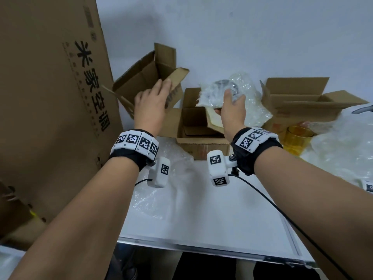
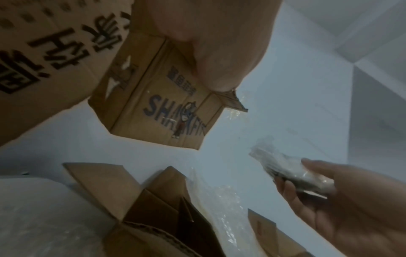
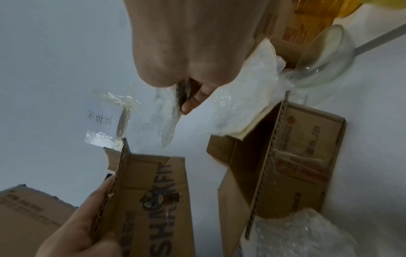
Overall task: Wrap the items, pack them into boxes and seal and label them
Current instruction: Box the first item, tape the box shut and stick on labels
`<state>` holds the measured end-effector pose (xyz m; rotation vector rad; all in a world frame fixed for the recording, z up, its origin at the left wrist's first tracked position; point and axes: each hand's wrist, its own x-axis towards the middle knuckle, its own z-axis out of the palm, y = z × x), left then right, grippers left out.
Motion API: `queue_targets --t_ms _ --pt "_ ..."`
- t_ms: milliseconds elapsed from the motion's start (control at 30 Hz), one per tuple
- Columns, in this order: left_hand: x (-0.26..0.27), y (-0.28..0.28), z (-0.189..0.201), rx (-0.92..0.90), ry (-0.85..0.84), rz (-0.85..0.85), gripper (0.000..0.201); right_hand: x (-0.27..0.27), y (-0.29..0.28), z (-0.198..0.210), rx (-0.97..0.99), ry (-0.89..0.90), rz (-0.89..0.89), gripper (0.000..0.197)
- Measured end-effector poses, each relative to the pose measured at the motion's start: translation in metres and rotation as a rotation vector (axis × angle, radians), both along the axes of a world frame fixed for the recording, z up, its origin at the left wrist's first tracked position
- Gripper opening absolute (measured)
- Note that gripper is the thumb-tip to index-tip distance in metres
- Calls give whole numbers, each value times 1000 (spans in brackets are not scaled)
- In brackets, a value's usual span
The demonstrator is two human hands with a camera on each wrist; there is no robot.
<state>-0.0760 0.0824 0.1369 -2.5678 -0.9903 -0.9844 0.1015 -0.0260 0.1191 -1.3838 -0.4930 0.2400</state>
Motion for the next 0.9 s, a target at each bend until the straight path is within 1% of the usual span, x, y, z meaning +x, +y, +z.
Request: queue_targets --t_ms 67,133,267,400,500,633,733,833,900 --pt "16 -16 6 29 15 -79 68 8 -12 9 32 -28 -67 62" --pt "34 -31 10 36 39 -147 70 21 -27 16 89 -32 -143 64" --pt "71 -59 12 50 113 -302 73 59 -63 21 131 -32 -345 55" --pt "105 -93 8 50 248 -478 78 87 -103 23 150 -46 -474 55" --pt "127 -120 -2 42 352 -596 81 102 -131 21 105 -78 -565 50" --pt "151 -150 -25 12 445 -693 84 117 -160 4 83 -107 -609 47" --pt "160 -168 -45 -59 503 -764 83 122 -180 -17 70 -101 -637 45" --pt "162 -174 -64 -120 571 -813 83 122 -192 -39 43 -75 -657 44" --pt "162 -171 -74 -166 584 -831 84 120 -195 -48 45 -51 -648 44"
